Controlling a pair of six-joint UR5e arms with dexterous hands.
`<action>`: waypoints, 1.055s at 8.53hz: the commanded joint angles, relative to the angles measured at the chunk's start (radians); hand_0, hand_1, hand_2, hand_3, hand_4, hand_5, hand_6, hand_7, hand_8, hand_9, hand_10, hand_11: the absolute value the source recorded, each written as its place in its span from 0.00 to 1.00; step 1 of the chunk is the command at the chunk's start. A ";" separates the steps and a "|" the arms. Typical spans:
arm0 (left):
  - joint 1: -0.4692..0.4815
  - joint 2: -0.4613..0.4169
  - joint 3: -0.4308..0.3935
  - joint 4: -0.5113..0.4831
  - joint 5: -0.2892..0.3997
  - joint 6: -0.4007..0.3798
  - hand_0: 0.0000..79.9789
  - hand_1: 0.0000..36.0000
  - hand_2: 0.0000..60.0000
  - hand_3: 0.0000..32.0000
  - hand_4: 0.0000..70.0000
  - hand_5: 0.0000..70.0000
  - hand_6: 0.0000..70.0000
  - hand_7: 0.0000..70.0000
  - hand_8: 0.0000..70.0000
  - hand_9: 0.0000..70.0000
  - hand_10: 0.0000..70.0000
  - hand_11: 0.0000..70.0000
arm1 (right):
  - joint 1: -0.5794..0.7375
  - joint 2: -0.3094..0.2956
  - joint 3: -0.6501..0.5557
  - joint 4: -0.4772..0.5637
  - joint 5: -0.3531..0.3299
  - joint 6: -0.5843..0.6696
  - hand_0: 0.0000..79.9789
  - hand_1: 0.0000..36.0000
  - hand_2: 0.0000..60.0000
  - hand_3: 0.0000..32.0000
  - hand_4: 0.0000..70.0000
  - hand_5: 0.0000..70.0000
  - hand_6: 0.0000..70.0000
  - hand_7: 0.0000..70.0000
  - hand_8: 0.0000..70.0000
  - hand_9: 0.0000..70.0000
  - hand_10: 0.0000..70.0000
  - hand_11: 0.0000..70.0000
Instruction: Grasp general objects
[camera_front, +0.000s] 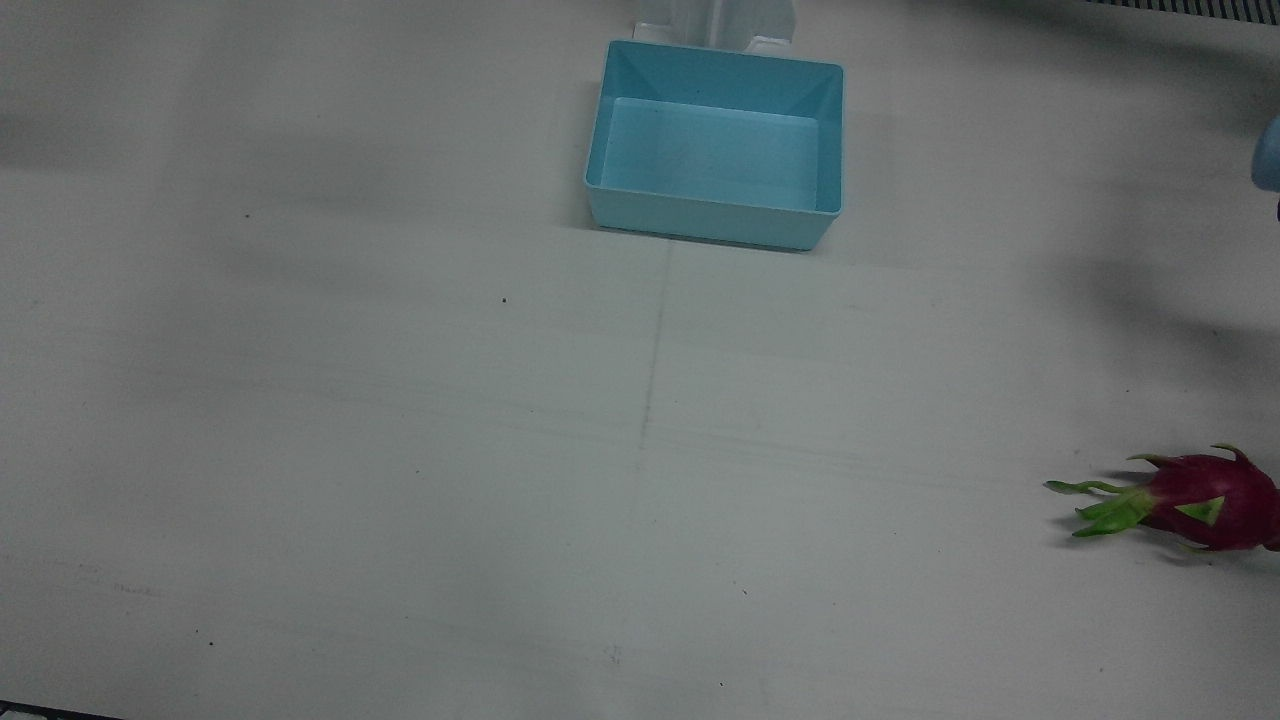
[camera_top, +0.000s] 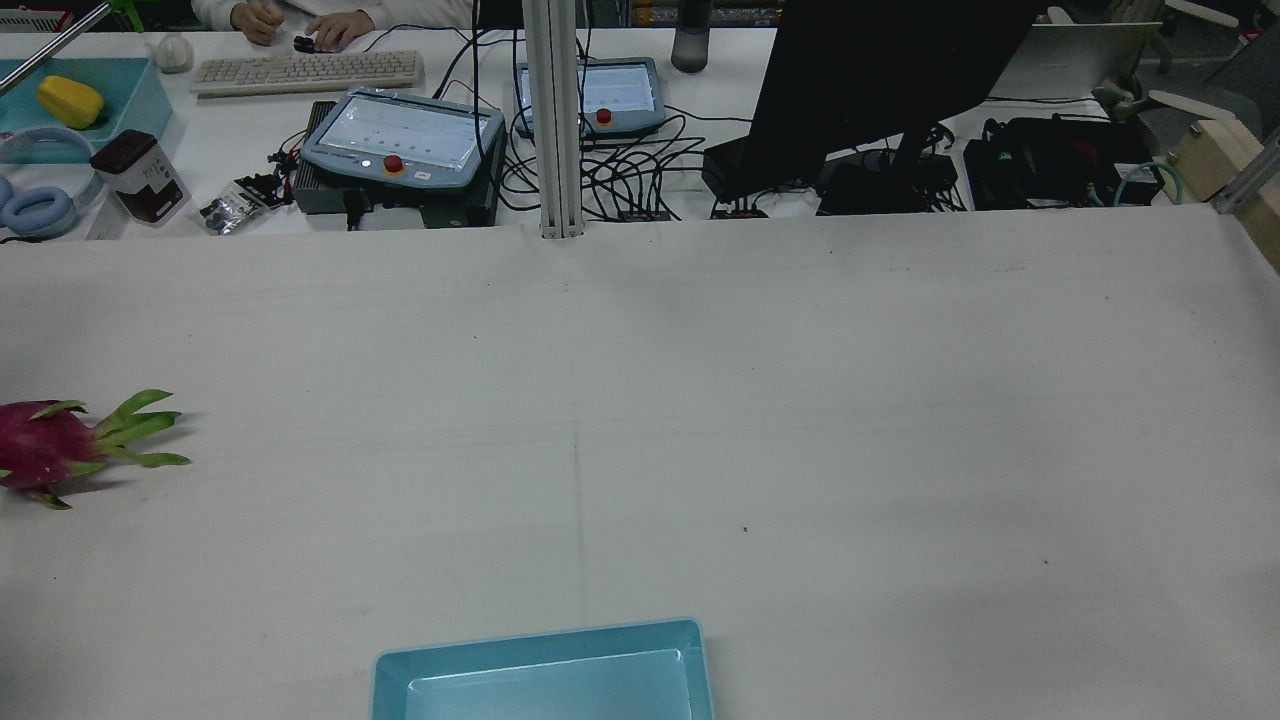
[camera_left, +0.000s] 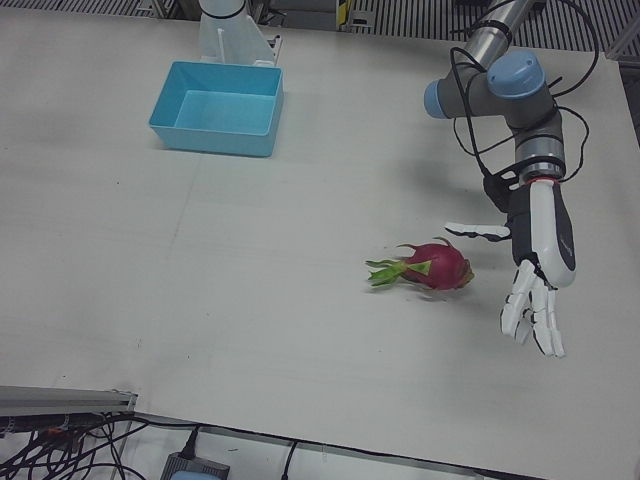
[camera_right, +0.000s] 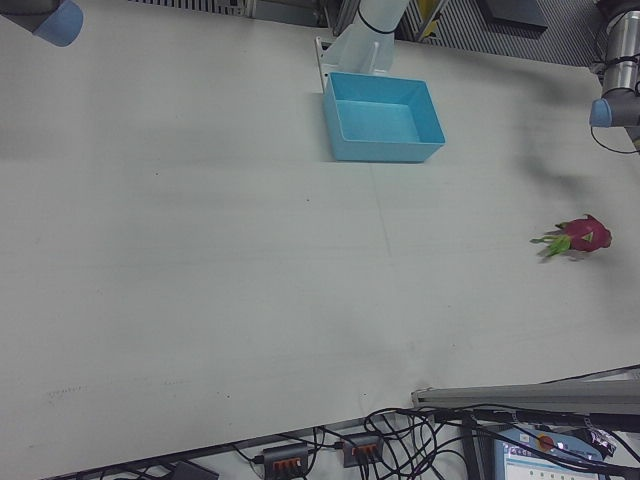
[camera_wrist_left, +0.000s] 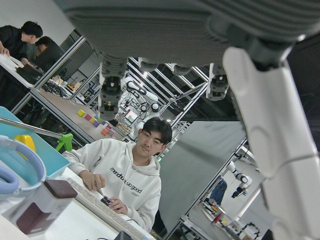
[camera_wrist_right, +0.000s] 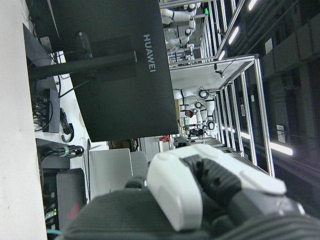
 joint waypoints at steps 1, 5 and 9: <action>0.047 0.001 -0.216 0.392 0.004 0.257 0.62 0.39 0.00 0.48 0.11 0.00 0.00 0.03 0.00 0.00 0.00 0.00 | 0.000 0.000 0.000 0.000 0.000 0.000 0.00 0.00 0.00 0.00 0.00 0.00 0.00 0.00 0.00 0.00 0.00 0.00; 0.364 -0.193 -0.124 0.722 -0.267 0.316 0.62 0.40 0.00 0.57 0.09 0.00 0.00 0.00 0.00 0.00 0.00 0.00 | 0.000 0.001 0.000 0.000 0.000 0.000 0.00 0.00 0.00 0.00 0.00 0.00 0.00 0.00 0.00 0.00 0.00 0.00; 0.380 -0.258 0.084 0.701 -0.303 0.305 0.58 0.30 0.00 0.65 0.03 0.00 0.00 0.00 0.00 0.00 0.00 0.00 | 0.000 0.000 -0.001 0.000 0.000 0.000 0.00 0.00 0.00 0.00 0.00 0.00 0.00 0.00 0.00 0.00 0.00 0.00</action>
